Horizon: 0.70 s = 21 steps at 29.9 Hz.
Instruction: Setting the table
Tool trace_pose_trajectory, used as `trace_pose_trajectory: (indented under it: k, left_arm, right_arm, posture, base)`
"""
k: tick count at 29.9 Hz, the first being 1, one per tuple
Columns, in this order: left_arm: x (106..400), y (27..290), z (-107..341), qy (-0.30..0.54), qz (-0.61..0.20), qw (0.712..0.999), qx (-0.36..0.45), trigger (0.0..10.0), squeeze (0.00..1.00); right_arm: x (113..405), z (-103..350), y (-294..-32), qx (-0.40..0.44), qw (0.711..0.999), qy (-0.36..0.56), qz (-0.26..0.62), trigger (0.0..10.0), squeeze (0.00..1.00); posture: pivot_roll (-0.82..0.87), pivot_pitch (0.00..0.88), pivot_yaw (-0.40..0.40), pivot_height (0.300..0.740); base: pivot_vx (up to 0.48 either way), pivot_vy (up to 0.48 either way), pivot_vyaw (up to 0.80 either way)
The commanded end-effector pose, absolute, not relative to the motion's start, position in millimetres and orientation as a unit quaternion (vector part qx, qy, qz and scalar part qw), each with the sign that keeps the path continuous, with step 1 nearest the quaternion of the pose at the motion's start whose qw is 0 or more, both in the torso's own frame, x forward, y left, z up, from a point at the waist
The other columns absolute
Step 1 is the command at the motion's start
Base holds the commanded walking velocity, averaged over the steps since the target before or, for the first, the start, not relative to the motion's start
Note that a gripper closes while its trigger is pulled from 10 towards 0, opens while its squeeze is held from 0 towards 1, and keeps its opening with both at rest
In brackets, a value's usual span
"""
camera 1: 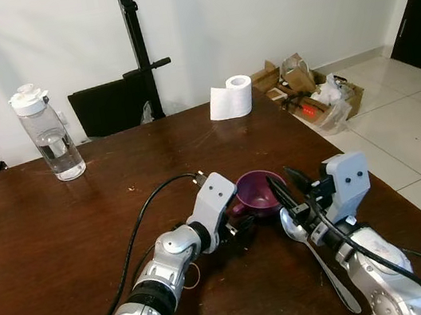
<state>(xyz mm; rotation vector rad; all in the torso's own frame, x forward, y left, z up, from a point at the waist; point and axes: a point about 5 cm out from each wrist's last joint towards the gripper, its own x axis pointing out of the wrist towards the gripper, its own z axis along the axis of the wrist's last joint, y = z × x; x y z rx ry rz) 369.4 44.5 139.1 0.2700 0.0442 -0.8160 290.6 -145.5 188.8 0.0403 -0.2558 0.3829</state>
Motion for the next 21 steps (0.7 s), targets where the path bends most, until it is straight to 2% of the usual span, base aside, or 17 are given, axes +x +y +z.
trace_pose_trajectory:
  k: [1,21]
  left_arm:
    - [366.9,43.1,133.8,0.029,-0.411,0.9,0.142,0.0,0.0]
    - [361.3,38.5,132.9,0.016,-0.448,0.884,0.131,0.0,0.0]
  right_arm:
    - [289.2,188.1,-144.2,0.018,0.974,-0.122,0.192,10.0,0.0]
    - [290.1,188.5,-144.5,0.02,0.973,-0.12,0.194,10.0,0.0]
  posture:
    - [-0.13,0.073,0.103,0.74]
    - [-0.12,0.075,0.094,0.74]
  base:
    - [0.0,0.0,0.0]
    - [0.0,0.0,0.0]
